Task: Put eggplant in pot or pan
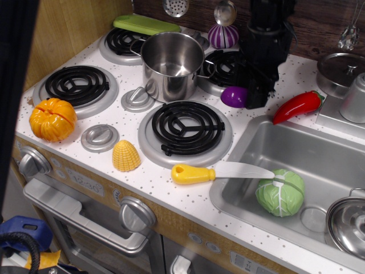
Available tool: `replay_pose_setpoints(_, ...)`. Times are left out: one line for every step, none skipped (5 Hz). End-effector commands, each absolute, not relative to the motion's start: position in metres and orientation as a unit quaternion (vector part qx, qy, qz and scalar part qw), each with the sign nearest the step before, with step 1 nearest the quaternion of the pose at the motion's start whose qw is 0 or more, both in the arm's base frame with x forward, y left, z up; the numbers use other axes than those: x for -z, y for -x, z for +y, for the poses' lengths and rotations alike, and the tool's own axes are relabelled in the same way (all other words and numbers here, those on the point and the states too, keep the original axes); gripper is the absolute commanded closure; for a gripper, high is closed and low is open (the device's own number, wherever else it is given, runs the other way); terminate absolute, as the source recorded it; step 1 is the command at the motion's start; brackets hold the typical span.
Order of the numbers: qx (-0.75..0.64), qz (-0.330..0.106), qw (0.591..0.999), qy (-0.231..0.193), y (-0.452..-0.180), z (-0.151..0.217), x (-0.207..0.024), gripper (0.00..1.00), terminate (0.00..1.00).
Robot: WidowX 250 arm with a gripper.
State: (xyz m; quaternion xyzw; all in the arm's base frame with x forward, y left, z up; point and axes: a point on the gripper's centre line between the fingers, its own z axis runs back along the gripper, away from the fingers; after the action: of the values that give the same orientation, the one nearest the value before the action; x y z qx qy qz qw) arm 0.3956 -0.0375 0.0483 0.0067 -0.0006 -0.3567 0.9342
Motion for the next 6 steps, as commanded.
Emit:
replay_pose_setpoints(0.342, -0.030, 0.938, -0.047, -0.368, -0.022, -0.096, 1.00, 0.00)
replay_pose_setpoints(0.346, -0.029, 0.935, -0.078, -0.354, -0.001, -0.098, 1.00, 0.00)
replay_pose_setpoints(0.356, -0.042, 0.927, -0.111, -0.352, 0.027, -0.093, 1.00, 0.00)
replay_pose_setpoints(0.376, -0.053, 0.916, -0.130, -0.365, 0.054, -0.094, 1.00, 0.00)
replay_pose_setpoints(0.395, -0.057, 0.905, -0.143, -0.379, 0.076, -0.097, 1.00, 0.00)
replay_pose_setpoints(0.409, -0.052, 0.899, -0.149, -0.392, 0.086, -0.106, 1.00, 0.00)
